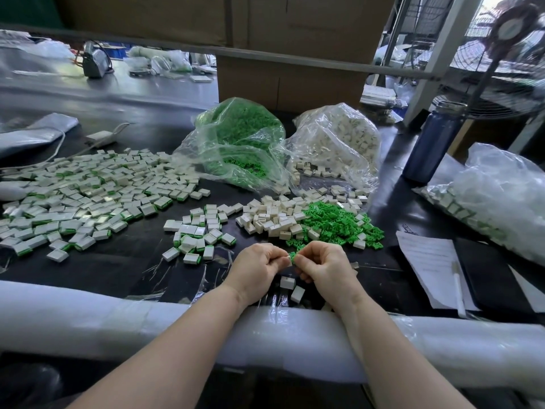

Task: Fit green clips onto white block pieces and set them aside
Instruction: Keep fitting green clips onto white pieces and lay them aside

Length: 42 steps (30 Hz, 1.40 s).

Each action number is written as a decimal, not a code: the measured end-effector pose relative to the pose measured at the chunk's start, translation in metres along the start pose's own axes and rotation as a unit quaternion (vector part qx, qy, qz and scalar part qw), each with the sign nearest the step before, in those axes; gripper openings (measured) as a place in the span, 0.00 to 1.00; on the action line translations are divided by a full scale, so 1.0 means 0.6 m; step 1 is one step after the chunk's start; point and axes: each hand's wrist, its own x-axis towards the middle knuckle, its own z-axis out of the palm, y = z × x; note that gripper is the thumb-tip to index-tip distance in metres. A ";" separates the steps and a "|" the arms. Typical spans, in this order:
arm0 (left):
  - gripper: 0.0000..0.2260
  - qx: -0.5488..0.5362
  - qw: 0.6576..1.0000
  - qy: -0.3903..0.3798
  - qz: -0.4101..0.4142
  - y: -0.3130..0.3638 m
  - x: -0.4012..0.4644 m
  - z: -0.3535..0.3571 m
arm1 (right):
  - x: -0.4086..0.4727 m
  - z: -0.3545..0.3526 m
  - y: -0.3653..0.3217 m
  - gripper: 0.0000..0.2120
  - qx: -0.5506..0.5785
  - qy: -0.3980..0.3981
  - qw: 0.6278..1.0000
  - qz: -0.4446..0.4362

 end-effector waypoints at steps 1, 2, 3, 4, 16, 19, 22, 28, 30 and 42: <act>0.07 0.000 1.000 0.000 0.000 0.000 0.000 0.000 | 0.000 0.000 0.000 0.11 0.001 -0.001 1.000 0.000; 0.07 0.001 1.000 0.000 0.003 0.001 0.000 -0.001 | 0.001 0.000 0.000 0.11 0.000 0.000 1.000 0.002; 0.07 0.004 1.000 -0.001 0.010 0.003 0.000 -0.001 | 0.002 0.001 0.000 0.11 0.000 0.004 1.000 0.004; 0.07 0.011 1.000 -0.001 0.019 0.004 0.000 -0.001 | 0.003 0.001 0.000 0.11 0.002 0.010 1.000 0.006; 0.07 0.035 0.999 0.015 0.031 0.007 0.000 0.002 | 0.002 0.001 0.000 0.11 0.004 -0.001 1.000 0.000; 0.07 0.051 0.997 0.011 0.052 0.007 0.000 0.001 | 0.003 0.002 0.001 0.12 0.004 0.009 1.000 0.005; 0.07 0.063 0.996 0.010 0.064 0.006 -0.001 0.002 | 0.003 0.002 0.002 0.11 0.009 0.005 1.000 0.004; 0.06 -0.025 1.000 0.000 0.000 0.001 0.001 0.000 | 0.000 0.000 -0.004 0.10 0.040 -0.006 0.999 0.002; 0.06 -0.044 0.999 -0.011 -0.010 0.001 0.002 -0.001 | -0.001 0.000 -0.005 0.11 0.049 -0.002 0.999 0.006; 0.05 -0.014 1.000 -0.008 0.021 0.002 -0.001 0.001 | -0.004 -0.004 -0.008 0.10 0.062 -0.013 0.998 0.015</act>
